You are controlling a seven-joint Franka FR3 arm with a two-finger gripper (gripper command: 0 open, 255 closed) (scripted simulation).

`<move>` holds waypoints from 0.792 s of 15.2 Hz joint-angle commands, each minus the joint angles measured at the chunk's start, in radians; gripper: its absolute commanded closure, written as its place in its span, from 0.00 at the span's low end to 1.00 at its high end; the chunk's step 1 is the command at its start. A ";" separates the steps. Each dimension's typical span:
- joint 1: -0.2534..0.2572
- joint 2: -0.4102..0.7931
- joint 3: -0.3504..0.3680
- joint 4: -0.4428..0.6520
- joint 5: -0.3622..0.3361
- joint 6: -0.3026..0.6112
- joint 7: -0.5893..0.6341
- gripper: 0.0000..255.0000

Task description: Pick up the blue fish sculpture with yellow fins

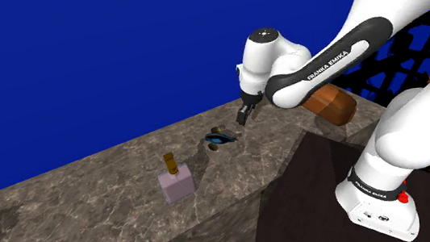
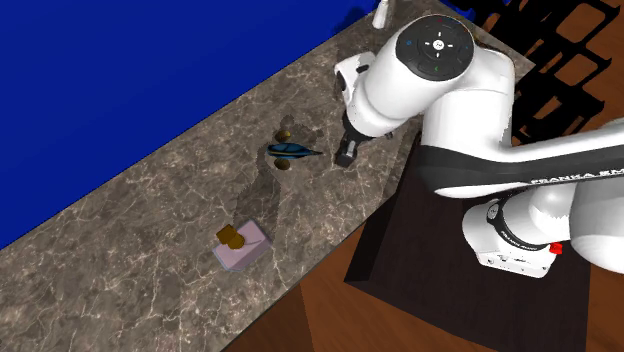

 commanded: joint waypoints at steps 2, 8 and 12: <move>-0.105 0.140 0.085 0.013 -0.195 0.146 0.154 0.00; -0.275 0.460 0.179 0.180 -0.919 0.205 0.728 0.00; -0.216 0.655 0.118 0.320 -1.256 0.144 0.997 0.00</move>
